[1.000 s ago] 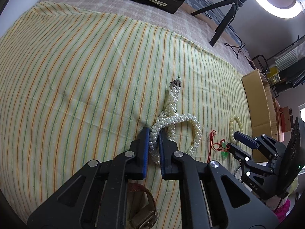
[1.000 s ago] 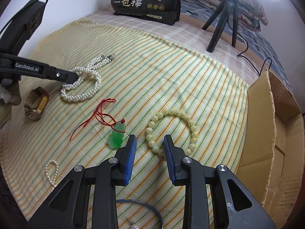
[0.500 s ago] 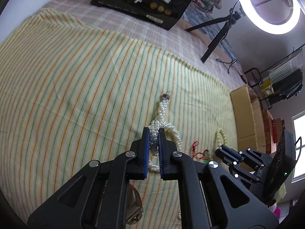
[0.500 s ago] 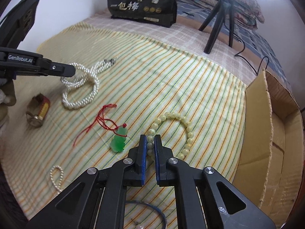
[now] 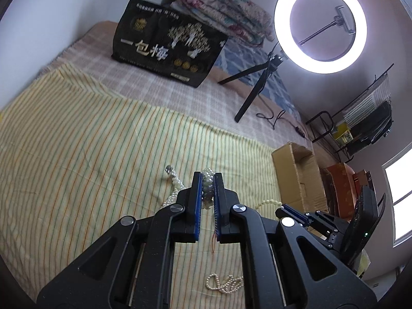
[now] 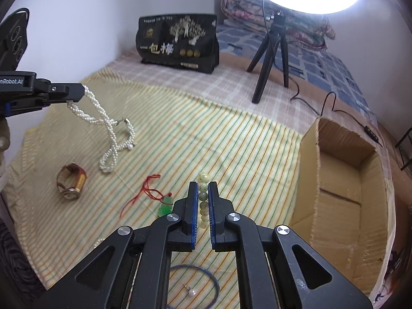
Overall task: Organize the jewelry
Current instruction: 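Lift the pearl necklace and beaded bracelet and carry both over the cardboard box, then open left tool releasing the necklace while right tool releases the bracelet into the box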
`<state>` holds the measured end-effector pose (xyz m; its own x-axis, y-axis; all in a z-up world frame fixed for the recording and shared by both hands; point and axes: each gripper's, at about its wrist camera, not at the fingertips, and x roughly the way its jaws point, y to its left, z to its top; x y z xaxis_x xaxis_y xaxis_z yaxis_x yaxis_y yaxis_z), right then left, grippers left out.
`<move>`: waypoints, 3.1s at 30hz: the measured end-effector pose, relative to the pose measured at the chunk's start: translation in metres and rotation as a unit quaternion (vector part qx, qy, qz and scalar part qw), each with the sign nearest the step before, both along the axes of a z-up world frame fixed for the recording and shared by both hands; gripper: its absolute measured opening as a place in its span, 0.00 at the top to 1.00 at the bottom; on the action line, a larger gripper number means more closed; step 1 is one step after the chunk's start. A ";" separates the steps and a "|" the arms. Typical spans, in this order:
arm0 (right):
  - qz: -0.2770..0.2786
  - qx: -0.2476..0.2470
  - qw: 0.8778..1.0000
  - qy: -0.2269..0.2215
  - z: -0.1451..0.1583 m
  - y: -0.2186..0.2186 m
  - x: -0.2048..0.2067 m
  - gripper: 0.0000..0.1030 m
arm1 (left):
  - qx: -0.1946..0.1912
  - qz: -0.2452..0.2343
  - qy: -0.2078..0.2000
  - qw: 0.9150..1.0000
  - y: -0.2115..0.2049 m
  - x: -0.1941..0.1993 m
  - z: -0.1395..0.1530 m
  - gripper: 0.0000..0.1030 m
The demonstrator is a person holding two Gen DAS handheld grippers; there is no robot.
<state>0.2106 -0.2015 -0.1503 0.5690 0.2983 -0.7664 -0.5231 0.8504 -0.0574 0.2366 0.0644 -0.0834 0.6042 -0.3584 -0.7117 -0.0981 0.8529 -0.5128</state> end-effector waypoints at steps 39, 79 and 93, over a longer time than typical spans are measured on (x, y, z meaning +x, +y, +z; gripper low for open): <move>-0.118 0.062 0.989 -0.062 0.058 -0.149 -0.048 0.94 | 0.010 -0.103 -0.113 0.988 -0.152 -0.029 0.126 0.94; -0.183 0.107 0.977 0.009 0.000 -0.229 -0.006 0.94 | 0.081 -0.209 -0.039 0.974 -0.364 0.145 0.027 0.94; -0.170 0.064 0.983 -0.010 -0.001 -0.211 -0.008 0.38 | 0.106 -0.217 -0.034 0.970 -0.365 0.142 0.018 0.59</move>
